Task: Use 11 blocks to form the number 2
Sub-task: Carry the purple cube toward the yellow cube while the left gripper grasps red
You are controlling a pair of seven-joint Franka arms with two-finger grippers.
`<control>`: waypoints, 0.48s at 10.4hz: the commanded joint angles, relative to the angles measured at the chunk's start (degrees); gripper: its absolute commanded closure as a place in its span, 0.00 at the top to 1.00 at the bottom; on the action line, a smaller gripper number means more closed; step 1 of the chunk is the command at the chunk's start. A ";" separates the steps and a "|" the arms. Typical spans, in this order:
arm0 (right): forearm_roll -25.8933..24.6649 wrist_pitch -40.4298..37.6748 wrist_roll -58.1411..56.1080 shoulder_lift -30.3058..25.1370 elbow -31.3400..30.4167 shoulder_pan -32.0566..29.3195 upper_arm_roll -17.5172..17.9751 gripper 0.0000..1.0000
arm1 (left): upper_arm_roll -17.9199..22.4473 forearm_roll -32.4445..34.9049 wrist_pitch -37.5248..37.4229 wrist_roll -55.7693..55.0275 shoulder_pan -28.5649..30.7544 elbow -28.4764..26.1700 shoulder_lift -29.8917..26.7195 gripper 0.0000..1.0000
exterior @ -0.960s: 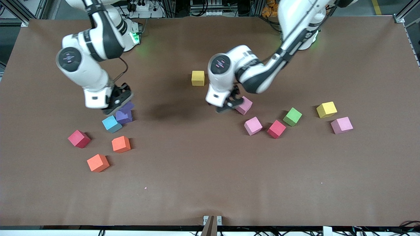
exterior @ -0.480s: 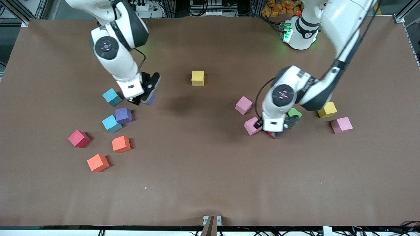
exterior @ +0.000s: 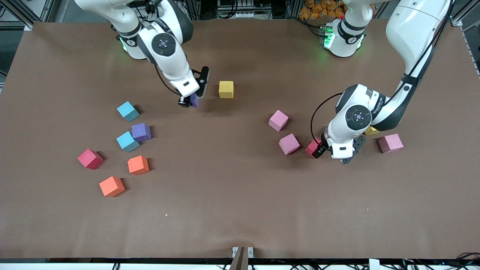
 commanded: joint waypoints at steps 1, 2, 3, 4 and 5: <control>-0.61 2.70 -0.26 1.97 -1.53 2.72 0.57 0.27 | -0.84 -0.48 2.71 -2.74 1.23 -3.54 -2.66 1.00; -0.61 3.57 0.10 3.72 -1.71 2.99 1.96 0.27 | -0.76 -0.48 3.93 -3.01 1.14 -3.54 -2.22 1.00; -0.53 4.45 0.10 4.78 -1.97 2.91 2.67 0.27 | -0.75 -0.22 4.47 -3.10 0.70 -3.01 -1.08 1.00; -0.52 4.46 0.19 4.70 -2.41 2.99 3.64 0.27 | -0.67 0.13 5.69 -3.19 0.27 -2.83 -0.20 1.00; -0.52 5.50 0.97 4.96 -3.28 2.99 4.08 0.27 | -0.67 0.22 6.92 -3.63 0.09 -2.83 0.16 1.00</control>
